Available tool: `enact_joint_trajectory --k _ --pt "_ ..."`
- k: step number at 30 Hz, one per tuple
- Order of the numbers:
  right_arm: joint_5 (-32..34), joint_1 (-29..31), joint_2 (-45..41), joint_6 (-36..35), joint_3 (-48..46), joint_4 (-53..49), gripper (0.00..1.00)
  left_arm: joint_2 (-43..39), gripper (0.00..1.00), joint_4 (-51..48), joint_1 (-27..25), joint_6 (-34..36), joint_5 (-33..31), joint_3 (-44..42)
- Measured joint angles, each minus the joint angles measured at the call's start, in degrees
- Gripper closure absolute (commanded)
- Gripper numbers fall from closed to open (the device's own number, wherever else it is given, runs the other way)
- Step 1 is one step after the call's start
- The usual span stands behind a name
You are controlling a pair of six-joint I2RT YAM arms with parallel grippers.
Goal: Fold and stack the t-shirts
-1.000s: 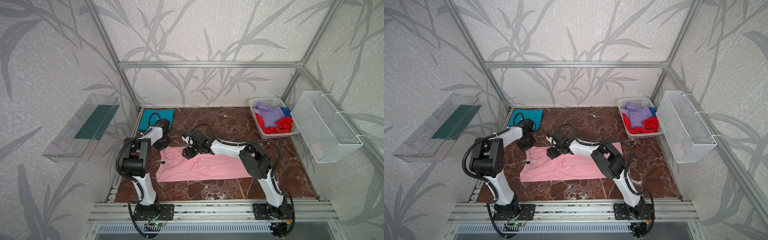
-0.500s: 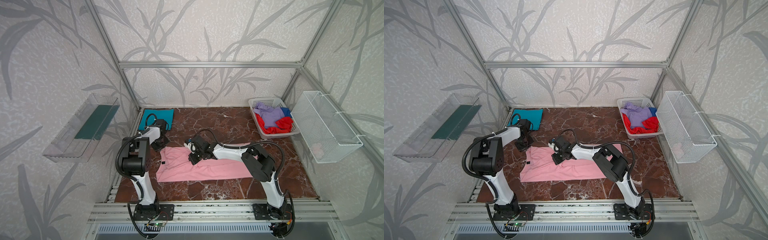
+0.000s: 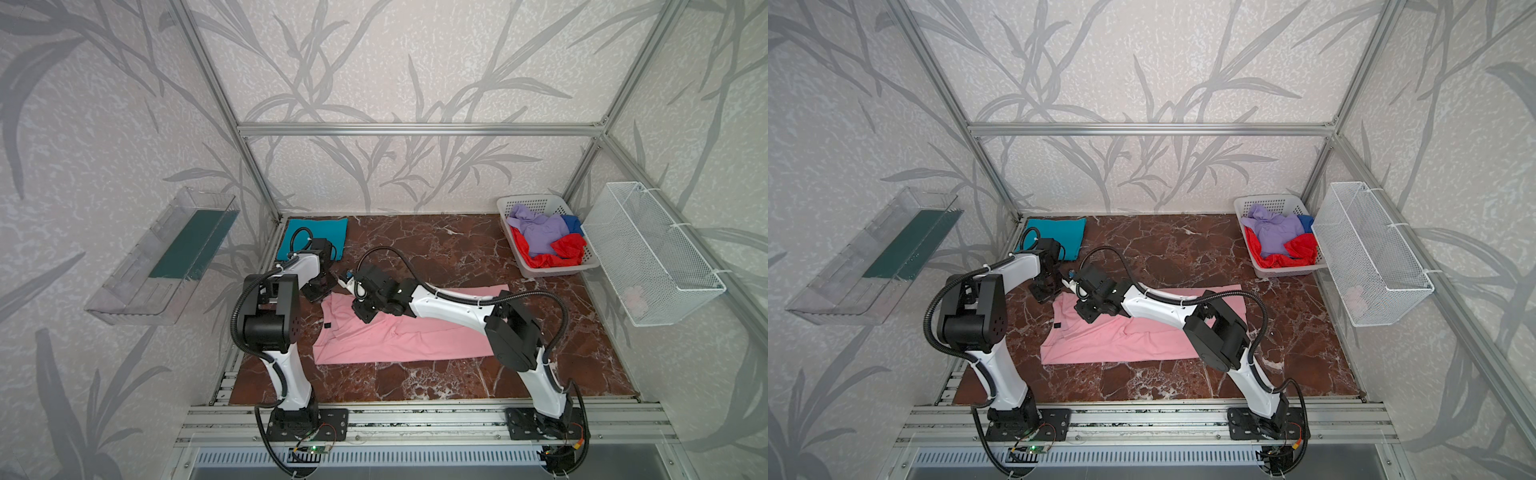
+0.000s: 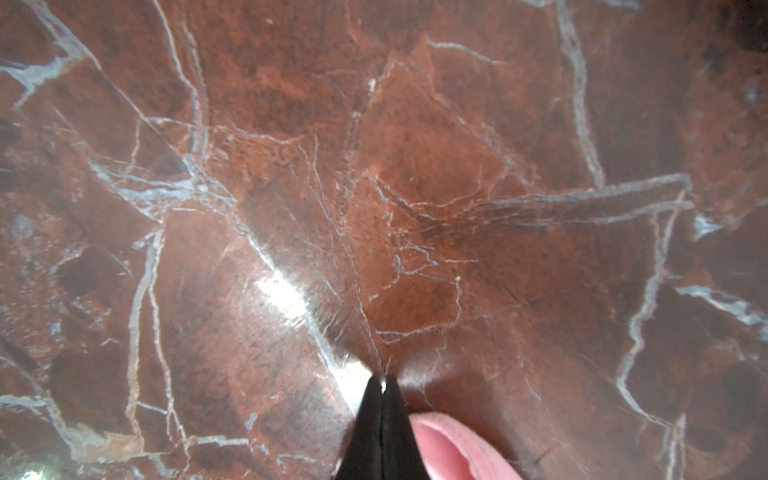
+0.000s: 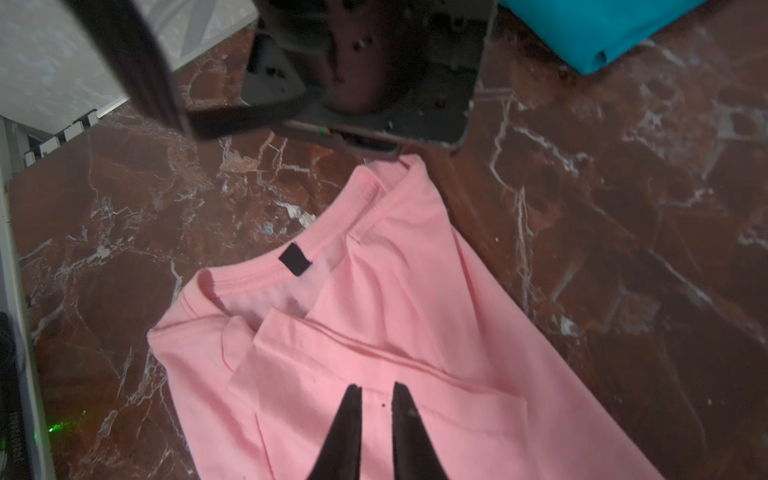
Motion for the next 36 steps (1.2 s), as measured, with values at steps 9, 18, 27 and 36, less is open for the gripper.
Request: enact_joint_trajectory --k 9,18,27,36 --pt "3.0 1.3 8.8 -2.8 4.7 -5.8 0.44 -1.6 0.79 -0.3 0.0 0.0 0.7 -0.7" --pt "3.8 3.2 9.3 -2.8 4.7 -6.3 0.91 -3.9 0.7 -0.7 -0.3 -0.5 0.9 -2.1" --pt "5.4 3.4 8.2 -2.1 1.9 -3.3 0.97 -14.3 0.81 1.6 -7.1 -1.9 0.2 -5.9" --pt "5.1 3.4 3.7 0.2 -4.2 -2.1 0.97 -8.1 0.95 4.1 -8.0 -3.6 1.2 -9.6"
